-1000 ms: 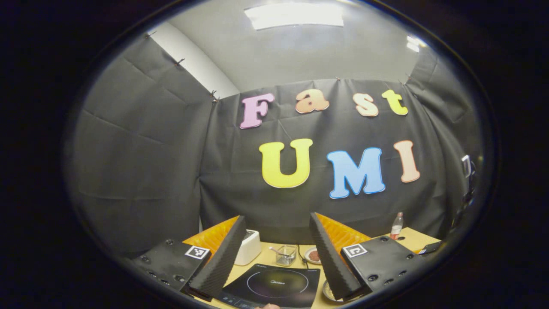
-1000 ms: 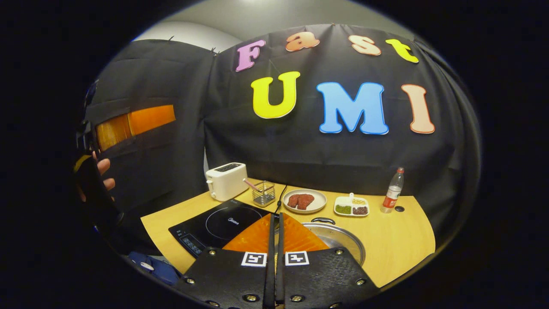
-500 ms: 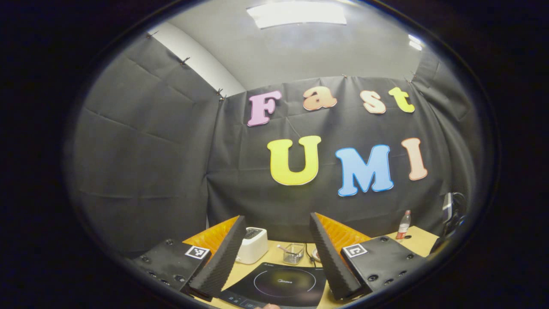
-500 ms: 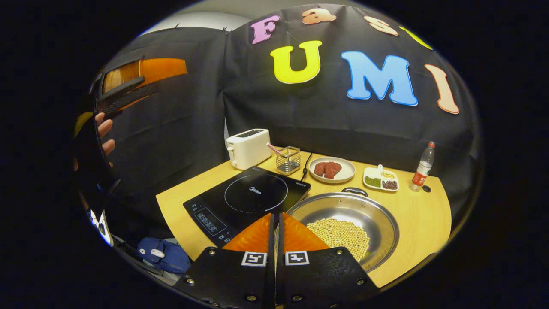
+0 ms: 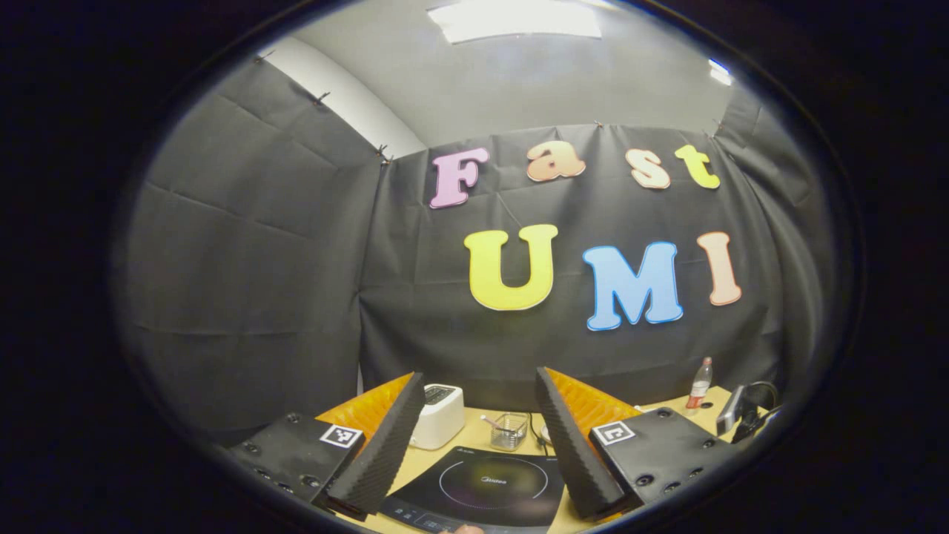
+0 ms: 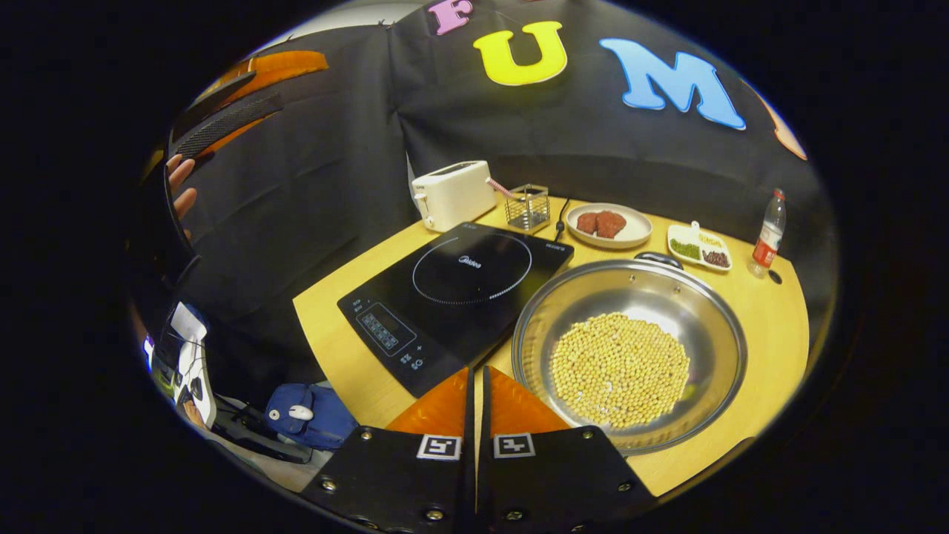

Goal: First push the handle of the pot to place it horizontally, then grasp the pot with both hands and set it on the induction cooktop.

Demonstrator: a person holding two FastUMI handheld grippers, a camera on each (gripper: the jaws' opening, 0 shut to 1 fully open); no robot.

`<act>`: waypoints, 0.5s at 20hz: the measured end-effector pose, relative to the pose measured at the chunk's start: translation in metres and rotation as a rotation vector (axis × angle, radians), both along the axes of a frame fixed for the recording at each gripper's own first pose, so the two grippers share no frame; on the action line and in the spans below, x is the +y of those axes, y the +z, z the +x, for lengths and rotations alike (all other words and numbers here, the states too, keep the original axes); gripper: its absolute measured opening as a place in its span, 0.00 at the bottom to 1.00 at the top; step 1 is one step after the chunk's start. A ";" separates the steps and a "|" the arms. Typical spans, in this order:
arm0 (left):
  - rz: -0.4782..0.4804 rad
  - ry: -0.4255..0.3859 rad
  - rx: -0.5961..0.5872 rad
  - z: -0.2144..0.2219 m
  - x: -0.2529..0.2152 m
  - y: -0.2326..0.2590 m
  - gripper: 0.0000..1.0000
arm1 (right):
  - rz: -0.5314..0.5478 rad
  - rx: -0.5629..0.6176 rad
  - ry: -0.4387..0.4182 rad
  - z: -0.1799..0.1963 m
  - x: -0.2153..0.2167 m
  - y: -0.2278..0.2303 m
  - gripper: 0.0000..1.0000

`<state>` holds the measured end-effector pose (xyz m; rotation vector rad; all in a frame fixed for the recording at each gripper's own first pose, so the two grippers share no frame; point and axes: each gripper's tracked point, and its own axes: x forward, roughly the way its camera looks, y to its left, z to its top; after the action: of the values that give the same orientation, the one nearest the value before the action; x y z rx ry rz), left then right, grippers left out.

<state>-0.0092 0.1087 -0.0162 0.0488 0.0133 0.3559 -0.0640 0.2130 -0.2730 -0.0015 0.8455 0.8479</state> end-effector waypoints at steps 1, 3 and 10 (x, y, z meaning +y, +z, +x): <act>-0.002 0.000 0.002 0.000 0.000 0.000 0.95 | -0.005 0.023 -0.001 -0.004 -0.001 -0.004 0.02; -0.004 0.002 0.004 0.000 0.002 -0.001 0.96 | -0.020 0.065 0.003 -0.009 -0.005 -0.015 0.05; -0.011 -0.012 0.003 0.002 -0.001 -0.002 0.98 | -0.075 0.160 -0.006 -0.024 -0.018 -0.045 0.05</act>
<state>-0.0074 0.1081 -0.0180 0.0387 0.0183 0.3435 -0.0878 0.1955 -0.3176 0.0030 1.0266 0.8175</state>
